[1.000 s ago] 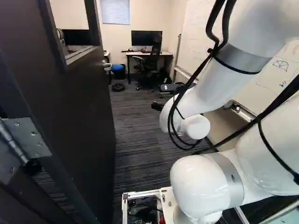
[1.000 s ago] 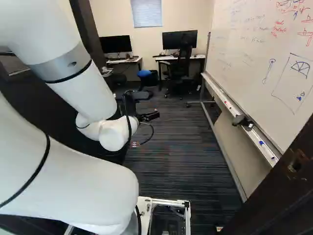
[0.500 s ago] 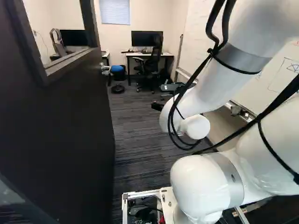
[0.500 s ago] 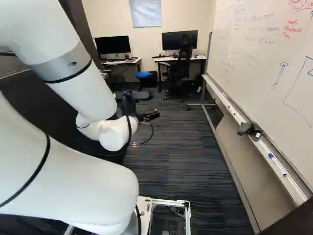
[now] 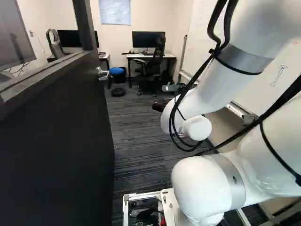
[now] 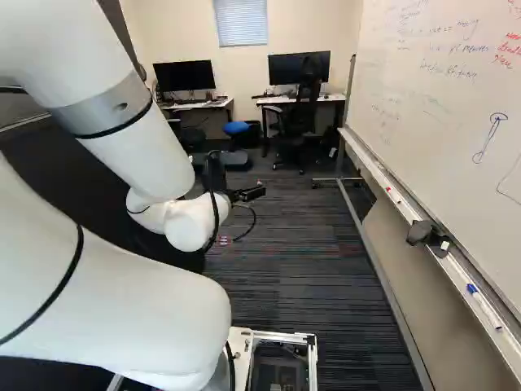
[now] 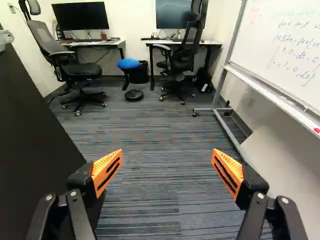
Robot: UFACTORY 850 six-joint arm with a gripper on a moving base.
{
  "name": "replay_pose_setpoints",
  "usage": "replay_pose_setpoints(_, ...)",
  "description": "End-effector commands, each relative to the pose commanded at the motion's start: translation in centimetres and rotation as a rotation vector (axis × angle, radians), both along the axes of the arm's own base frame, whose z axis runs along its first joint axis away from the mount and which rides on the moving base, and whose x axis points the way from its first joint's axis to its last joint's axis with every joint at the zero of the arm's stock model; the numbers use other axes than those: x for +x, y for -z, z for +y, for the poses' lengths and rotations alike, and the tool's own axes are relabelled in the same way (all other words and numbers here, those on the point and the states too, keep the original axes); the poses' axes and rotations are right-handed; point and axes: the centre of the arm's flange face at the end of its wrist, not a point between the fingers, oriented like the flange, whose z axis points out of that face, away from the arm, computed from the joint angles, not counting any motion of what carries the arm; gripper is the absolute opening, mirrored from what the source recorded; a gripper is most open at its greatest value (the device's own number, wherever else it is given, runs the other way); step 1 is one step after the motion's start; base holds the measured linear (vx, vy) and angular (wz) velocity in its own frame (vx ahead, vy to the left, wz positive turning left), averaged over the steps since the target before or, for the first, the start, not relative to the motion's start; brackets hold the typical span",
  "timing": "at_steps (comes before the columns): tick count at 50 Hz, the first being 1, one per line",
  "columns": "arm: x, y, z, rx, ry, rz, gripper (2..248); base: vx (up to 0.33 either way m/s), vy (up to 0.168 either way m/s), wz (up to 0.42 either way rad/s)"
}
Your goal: Open the door and move inside
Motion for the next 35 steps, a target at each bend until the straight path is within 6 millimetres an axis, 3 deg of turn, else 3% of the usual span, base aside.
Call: replay_pose_setpoints(35,0.0,0.0,0.0,0.0,0.0,0.0,247,0.197,0.001,0.001)
